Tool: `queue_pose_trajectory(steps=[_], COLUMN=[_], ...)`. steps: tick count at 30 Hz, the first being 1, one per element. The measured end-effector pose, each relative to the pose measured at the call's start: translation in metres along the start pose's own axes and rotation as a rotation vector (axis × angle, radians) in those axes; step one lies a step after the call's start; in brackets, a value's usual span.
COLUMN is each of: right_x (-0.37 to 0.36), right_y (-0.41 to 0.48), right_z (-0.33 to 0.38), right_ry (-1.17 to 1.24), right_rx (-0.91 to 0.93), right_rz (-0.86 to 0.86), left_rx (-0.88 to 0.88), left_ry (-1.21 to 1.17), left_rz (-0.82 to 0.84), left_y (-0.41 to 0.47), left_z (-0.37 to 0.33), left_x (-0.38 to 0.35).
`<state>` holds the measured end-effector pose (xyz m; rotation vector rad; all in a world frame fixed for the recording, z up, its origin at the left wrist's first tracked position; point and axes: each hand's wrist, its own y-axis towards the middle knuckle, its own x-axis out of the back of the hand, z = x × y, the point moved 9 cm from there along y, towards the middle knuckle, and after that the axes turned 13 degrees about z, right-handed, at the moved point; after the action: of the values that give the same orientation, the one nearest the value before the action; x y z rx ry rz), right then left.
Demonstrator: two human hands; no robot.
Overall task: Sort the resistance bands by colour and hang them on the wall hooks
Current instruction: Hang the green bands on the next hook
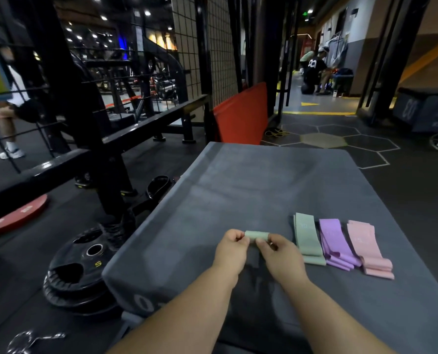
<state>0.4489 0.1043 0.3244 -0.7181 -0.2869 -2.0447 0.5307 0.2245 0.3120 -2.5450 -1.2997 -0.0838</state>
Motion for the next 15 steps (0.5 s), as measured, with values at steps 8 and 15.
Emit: queue_pose_trajectory(steps=[8,15], right_x=[-0.022,-0.048], right_y=[-0.018,-0.021], right_z=[0.036,0.072], right_ry=[-0.043,0.179], right_rx=[0.257,0.331], right_rz=[0.035,0.179], left_rx=[-0.042,-0.063], left_ry=[-0.140,-0.247], left_rz=[-0.048,-0.098], left_y=[-0.019,-0.042], left_z=[-0.009,-0.016], left_x=[0.051,0.099])
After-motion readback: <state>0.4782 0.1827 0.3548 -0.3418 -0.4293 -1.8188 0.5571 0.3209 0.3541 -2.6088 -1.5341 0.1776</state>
